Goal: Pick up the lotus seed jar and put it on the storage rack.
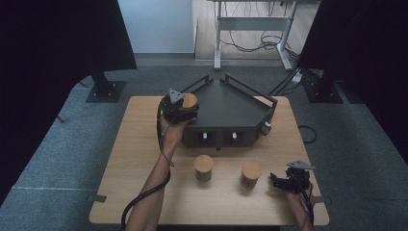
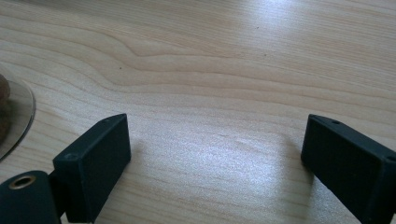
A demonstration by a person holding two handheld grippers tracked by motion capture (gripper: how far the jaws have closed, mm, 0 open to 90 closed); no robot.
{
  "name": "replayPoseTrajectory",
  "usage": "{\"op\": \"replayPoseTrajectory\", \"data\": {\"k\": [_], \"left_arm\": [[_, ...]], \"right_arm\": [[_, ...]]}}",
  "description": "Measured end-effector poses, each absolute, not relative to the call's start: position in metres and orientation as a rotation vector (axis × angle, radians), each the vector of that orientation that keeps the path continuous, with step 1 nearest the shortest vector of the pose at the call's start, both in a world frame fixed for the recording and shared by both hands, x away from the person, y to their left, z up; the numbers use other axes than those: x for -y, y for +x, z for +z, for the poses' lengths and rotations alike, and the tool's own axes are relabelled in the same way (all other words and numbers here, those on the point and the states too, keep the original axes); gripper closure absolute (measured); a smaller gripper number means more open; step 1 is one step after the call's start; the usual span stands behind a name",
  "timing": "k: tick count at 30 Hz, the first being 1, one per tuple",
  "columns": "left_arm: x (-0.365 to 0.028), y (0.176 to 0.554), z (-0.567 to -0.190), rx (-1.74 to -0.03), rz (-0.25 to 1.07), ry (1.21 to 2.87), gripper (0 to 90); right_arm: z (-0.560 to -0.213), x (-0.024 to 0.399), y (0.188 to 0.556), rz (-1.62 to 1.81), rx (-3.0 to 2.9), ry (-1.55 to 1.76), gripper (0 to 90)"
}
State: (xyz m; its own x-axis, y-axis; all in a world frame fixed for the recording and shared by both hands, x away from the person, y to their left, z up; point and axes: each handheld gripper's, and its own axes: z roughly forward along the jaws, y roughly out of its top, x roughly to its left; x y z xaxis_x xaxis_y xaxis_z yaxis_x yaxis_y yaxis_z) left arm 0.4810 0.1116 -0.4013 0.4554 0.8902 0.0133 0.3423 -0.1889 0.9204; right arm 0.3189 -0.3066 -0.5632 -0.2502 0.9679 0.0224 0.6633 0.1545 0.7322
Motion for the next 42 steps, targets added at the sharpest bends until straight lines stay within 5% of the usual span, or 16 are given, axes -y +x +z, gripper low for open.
{"op": "replayPoseTrajectory", "data": {"k": [30,37,42], "left_arm": [[-0.107,0.487,-0.409,-1.081,0.707,1.760,25.2],[-0.107,0.489,-0.412,-1.071,0.714,1.757,5.6],[-0.107,0.488,-0.413,-1.059,0.718,1.760,3.8]], "right_arm": [[-0.563,0.306,0.319,0.884,-1.982,1.547,7.5],[-0.563,0.306,0.319,0.884,-1.982,1.547,7.5],[-0.563,0.306,0.319,0.883,-1.982,1.546,7.5]]}}
